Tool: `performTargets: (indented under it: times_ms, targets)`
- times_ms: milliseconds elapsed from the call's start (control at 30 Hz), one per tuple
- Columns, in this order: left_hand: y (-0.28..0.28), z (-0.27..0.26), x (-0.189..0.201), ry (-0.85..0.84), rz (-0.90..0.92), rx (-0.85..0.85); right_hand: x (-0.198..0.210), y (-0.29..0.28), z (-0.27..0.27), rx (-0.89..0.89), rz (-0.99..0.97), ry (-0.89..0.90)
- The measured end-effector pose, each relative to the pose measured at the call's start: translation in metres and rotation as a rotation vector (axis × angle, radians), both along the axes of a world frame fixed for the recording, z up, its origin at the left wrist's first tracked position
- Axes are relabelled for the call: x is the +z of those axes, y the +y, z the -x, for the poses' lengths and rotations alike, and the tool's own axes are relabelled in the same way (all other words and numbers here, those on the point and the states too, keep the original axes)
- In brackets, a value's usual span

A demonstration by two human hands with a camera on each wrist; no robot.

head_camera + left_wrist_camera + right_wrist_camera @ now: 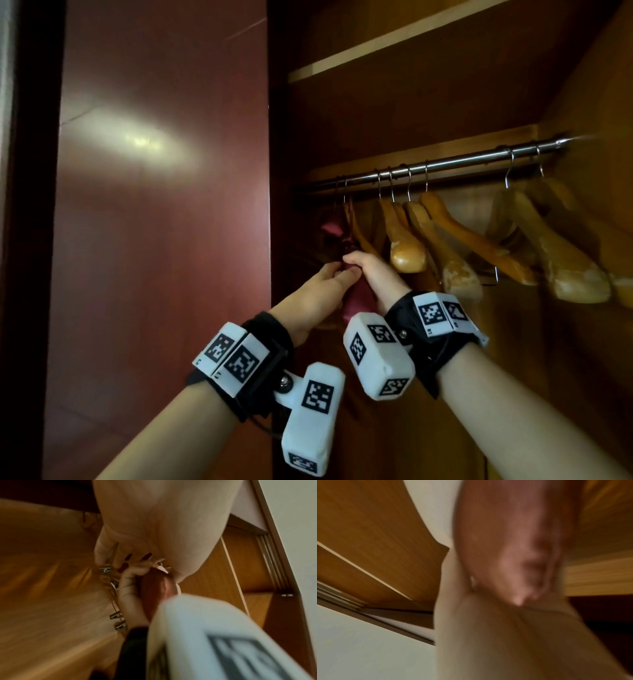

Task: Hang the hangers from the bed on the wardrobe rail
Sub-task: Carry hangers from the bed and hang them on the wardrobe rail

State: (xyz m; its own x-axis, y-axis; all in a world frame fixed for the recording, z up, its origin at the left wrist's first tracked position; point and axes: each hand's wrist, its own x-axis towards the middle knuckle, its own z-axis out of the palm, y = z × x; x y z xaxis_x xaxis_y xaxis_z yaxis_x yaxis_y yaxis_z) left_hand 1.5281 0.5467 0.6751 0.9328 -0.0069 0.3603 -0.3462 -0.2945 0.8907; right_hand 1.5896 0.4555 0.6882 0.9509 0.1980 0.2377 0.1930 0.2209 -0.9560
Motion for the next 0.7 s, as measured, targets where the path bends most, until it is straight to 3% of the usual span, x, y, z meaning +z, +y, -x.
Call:
performTargets:
  times_ms: [233,467,700]
  targets:
    - [-0.004,0.006,0.002,0.021,-0.019,-0.067,0.018,-0.007,-0.008,0.013,0.009,0.026]
    - [-0.003,-0.005,0.0,-0.097,-0.019,-0.017,0.003,-0.008,-0.014,0.062,0.037,0.016]
    - [-0.007,-0.013,0.009,-0.123,0.023,0.025,0.015,0.001,-0.023,-0.075,0.04,-0.083]
